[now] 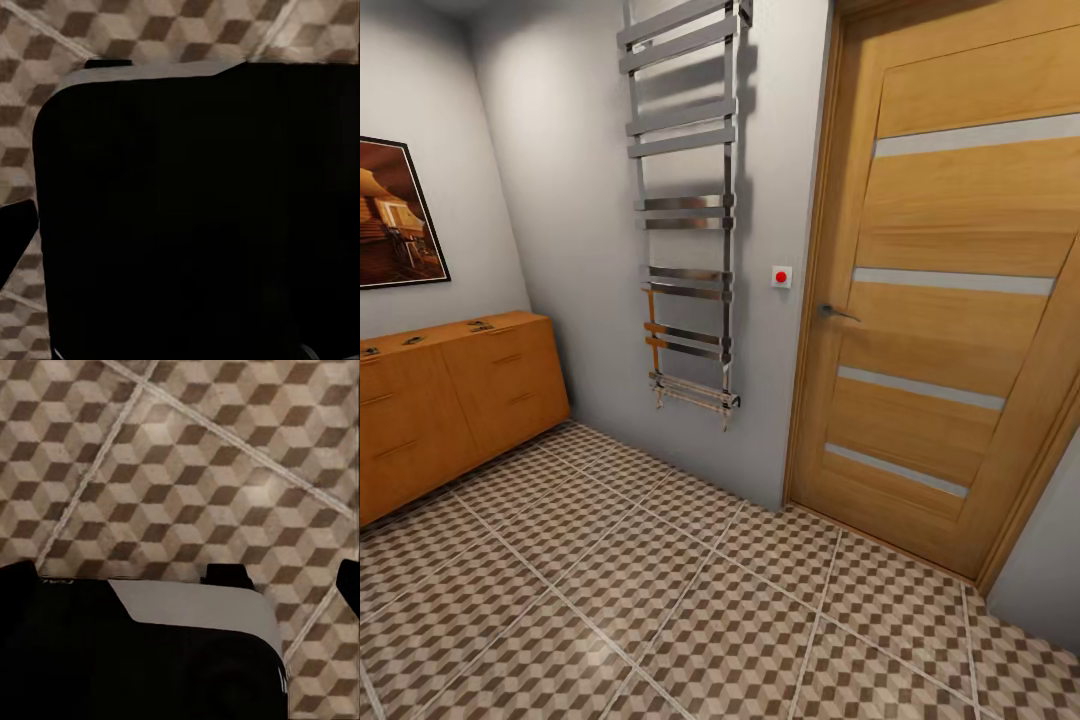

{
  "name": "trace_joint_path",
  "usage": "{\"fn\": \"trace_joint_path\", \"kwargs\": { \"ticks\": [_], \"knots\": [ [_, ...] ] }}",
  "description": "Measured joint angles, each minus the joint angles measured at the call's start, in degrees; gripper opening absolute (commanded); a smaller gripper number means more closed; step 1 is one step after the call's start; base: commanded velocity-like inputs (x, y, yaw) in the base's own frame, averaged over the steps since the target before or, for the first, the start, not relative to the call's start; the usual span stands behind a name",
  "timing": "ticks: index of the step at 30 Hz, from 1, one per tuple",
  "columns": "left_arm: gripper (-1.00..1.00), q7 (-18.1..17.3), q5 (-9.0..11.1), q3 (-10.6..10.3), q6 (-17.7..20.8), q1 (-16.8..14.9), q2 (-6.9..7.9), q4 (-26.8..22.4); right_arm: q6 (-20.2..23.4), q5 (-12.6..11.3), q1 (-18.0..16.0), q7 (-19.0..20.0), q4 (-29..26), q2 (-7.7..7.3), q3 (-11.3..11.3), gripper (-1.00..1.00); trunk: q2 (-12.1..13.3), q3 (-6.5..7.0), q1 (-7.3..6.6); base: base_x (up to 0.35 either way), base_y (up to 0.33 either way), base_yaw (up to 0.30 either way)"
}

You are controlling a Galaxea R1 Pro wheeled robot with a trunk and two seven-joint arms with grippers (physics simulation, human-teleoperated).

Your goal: Take the four mousetraps from the cabinet in the bathroom and place them on the bathroom floor. Make sure all four end up on the same floor surface, and ensure that at least two of them are either under or directly next to the same bathroom sink.

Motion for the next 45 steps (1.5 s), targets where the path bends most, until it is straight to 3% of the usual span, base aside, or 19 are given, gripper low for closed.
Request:
{"fn": "trace_joint_path", "kwargs": {
  "ticks": [7,13,18,27,33,39,45],
  "knots": [
    [1.0,0.7,0.0,1.1,2.7,-0.3,2.87,-12.8,0.4,0.1,-1.9,-0.2,-9.5,-0.2,0.0,1.0,0.0,0.0,0.0,0.0,0.0,0.0],
    [1.0,0.9,0.0,3.8,12.4,-3.6,3.89,-21.5,1.7,2.1,-7.3,-0.4,-12.4,-0.73,0.0,1.0,0.0,0.01,0.0,0.0,0.0,0.0],
    [1.0,0.9,0.0,5.1,15.7,-7.4,4.05,-23.3,5.6,4.4,-10.0,-0.4,-12.6,-2.3,-0.2,1.0,0.0,0.02,0.0,0.0,0.0,0.0],
    [1.0,0.9,0.0,6.7,16.9,-12.5,4.1,-23.6,8.4,5.4,-13.8,-0.5,-12.8,-3.51,-0.2,1.0,0.0,0.01,0.0,0.0,0.0,0.0],
    [1.0,0.9,-0.1,9.9,18.1,-15.9,4.22,-23.6,7.1,5.6,-14.3,-0.5,-12.8,-3.59,-0.2,1.0,0.0,0.01,0.0,0.0,0.0,0.0],
    [1.0,0.8,0.0,11.1,21.5,-18.0,4.95,-23.5,5.1,5.5,-14.4,-0.5,-12.8,-3.6,-0.2,1.0,0.0,0.01,0.0,0.0,0.0,0.0],
    [1.0,1.0,-0.1,11.9,19.1,-18.5,5.14,-23.4,2.3,5.1,-14.4,-0.5,-12.8,-3.6,-0.3,1.0,0.0,0.01,0.0,0.0,0.0,0.0]
  ]
}}
